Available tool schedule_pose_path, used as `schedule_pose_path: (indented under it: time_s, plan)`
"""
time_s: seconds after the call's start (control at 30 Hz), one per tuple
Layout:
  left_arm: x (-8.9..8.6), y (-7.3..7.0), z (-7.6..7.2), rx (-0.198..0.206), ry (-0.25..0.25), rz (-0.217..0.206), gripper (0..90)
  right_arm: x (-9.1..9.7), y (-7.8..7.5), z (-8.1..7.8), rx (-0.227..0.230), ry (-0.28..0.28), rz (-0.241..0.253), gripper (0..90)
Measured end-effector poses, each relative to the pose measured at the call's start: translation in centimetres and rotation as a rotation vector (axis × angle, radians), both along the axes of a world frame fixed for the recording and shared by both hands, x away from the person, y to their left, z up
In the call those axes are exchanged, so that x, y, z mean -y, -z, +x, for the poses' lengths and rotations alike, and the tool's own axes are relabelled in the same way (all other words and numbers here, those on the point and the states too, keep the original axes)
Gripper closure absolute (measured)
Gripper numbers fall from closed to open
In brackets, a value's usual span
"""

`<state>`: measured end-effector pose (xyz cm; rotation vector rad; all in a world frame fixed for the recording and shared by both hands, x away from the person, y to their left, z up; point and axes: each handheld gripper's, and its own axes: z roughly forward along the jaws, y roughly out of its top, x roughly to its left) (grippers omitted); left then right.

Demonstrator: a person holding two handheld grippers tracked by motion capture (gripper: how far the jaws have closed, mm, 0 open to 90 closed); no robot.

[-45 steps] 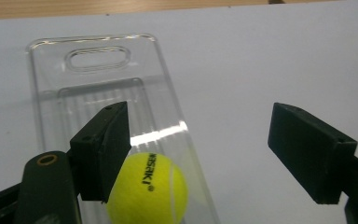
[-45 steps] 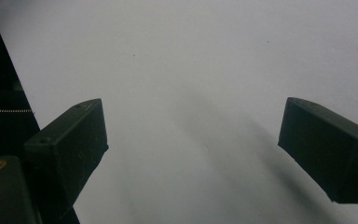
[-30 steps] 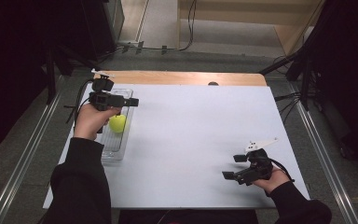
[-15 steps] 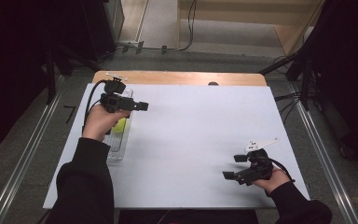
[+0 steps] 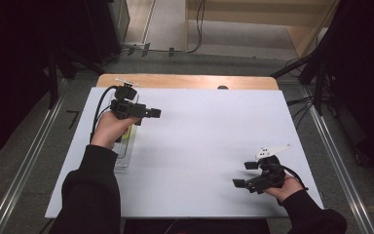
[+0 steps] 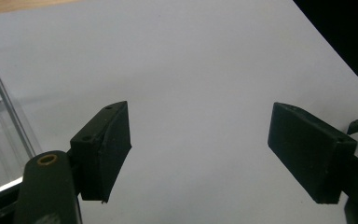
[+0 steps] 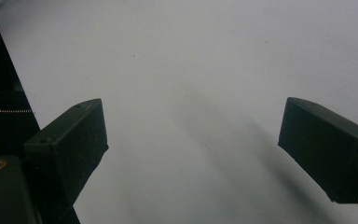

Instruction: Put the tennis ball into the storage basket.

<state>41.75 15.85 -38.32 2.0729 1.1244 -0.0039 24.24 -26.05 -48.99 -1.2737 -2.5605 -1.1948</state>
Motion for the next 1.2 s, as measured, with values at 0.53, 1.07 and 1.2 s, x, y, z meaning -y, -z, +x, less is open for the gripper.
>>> schedule_pose_path:
  time_s: [0.53,1.07,1.2]
  plan:
    - [1.7,1.3,-1.0,-0.014,0.041,0.000,22.0,0.1,0.0,0.0,-0.003,0.002,0.001,6.2]
    - [2.2,1.9,-2.7,-0.004,0.079,0.012,22.0,0.1,0.0,0.0,-0.001,0.005,0.001,6.2]
    - [2.2,2.2,-3.2,-0.006,0.086,0.018,21.9,0.1,-0.1,0.0,-0.001,0.004,0.000,6.2]
